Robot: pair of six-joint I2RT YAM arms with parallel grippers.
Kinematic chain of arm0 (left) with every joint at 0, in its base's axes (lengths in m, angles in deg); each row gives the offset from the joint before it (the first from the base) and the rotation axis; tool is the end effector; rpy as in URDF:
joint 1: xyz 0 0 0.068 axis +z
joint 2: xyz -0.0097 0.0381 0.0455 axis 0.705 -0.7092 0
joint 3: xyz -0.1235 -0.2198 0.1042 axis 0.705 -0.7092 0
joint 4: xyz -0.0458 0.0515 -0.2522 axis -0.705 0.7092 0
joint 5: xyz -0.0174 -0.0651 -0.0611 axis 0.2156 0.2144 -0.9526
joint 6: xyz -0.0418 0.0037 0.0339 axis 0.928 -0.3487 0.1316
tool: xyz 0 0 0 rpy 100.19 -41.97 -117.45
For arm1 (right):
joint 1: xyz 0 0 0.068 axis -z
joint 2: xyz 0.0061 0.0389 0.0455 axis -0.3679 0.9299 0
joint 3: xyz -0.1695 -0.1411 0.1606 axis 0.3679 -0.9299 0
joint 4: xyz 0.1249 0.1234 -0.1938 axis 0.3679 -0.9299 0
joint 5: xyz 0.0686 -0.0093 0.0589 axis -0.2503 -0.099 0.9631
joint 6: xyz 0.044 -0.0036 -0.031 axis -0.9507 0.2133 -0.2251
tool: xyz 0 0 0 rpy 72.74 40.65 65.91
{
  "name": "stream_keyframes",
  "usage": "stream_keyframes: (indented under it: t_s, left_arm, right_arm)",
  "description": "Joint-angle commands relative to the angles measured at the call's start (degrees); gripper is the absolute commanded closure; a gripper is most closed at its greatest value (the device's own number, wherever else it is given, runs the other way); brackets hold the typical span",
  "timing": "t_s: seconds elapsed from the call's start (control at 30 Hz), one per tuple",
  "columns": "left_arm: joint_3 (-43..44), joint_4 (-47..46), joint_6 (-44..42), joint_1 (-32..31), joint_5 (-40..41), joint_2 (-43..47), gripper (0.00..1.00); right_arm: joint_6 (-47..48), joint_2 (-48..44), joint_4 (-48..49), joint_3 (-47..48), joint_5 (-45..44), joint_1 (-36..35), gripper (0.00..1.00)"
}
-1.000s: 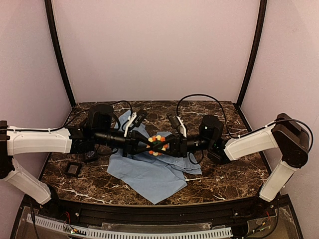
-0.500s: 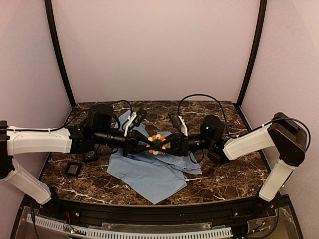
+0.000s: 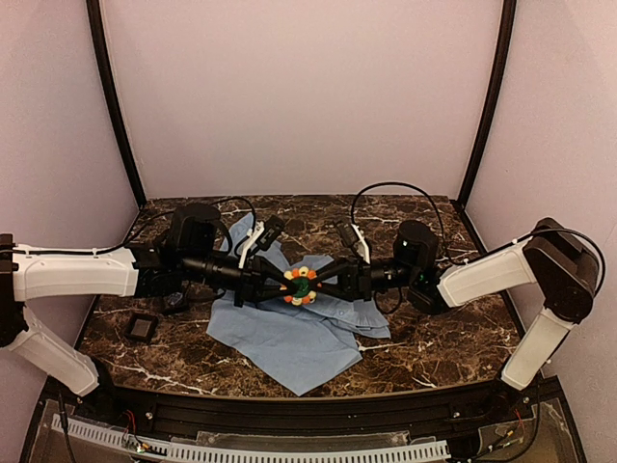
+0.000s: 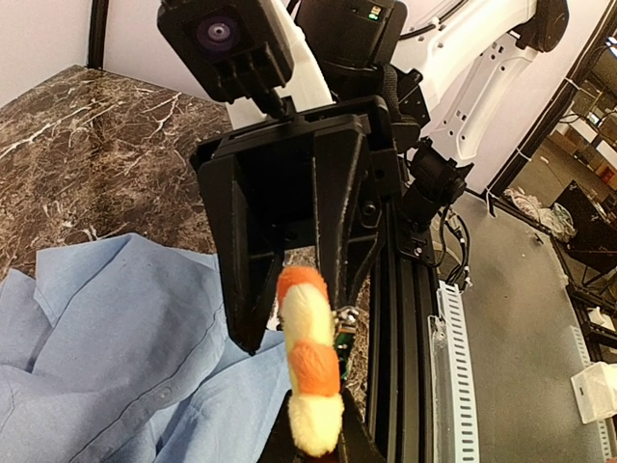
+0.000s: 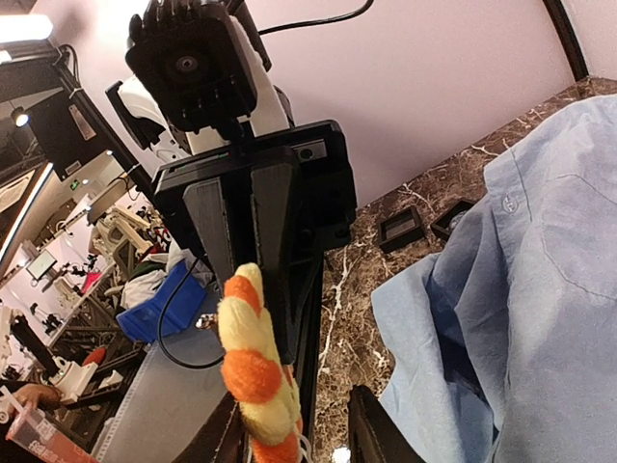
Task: Remove the brooch from the garment
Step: Close the brooch securely, then pass from the left arm to the right
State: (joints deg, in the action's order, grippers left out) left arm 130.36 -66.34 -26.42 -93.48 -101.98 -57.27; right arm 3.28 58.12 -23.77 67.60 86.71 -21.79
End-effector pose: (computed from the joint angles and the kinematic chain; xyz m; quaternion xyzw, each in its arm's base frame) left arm 0.1905 -0.2495 0.2644 0.4581 0.6663 -0.4763 0.3454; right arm 0.2218 0.2489 0.2139 -0.3610 0.6024 0.6500 0.2905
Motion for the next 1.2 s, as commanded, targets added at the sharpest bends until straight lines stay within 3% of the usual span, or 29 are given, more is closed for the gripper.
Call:
stream_keyframes:
  t_s: [0.0,0.27,0.47,0.6,0.73,0.93,1.03,1.17]
  left_arm:
    - [-0.16,2.14,-1.22,-1.1,-5.03,2.67,0.99]
    - [-0.25,2.18,0.15,-0.97,-0.75,3.22,0.99]
    - [-0.48,1.11,1.24,-0.84,-2.61,3.29,0.99]
    - [-0.16,0.9,0.95,-0.83,-8.01,2.65,0.99]
    - [1.77,4.09,-0.6,-1.69,-13.85,0.15,0.99]
    - [2.01,3.86,-1.73,-2.85,-15.52,0.51,0.99]
    - [0.63,3.0,-1.16,-2.84,-15.43,1.84,0.99]
    - [-1.1,0.88,-0.28,-2.86,-16.64,1.56,0.99]
  right_arm:
    - [4.14,-1.64,-3.59,0.65,-3.42,0.67,0.62]
    - [10.34,-7.79,-1.57,-3.57,-0.54,-1.0,0.25]
    - [22.4,-14.18,-5.18,-7.82,-3.92,-4.15,0.12]
    - [27.88,-15.11,-9.1,-8.27,-8.42,-6.22,0.12]
    - [28.72,-14.03,-9.28,-7.57,-6.72,-6.73,0.15]
    - [31.16,-14.06,-10.18,-7.26,-2.14,-8.03,0.28]
    - [31.56,-14.69,-10.87,-7.47,-0.21,-8.17,0.39]
    - [31.68,-14.48,-11.8,-6.66,1.84,-8.9,0.42]
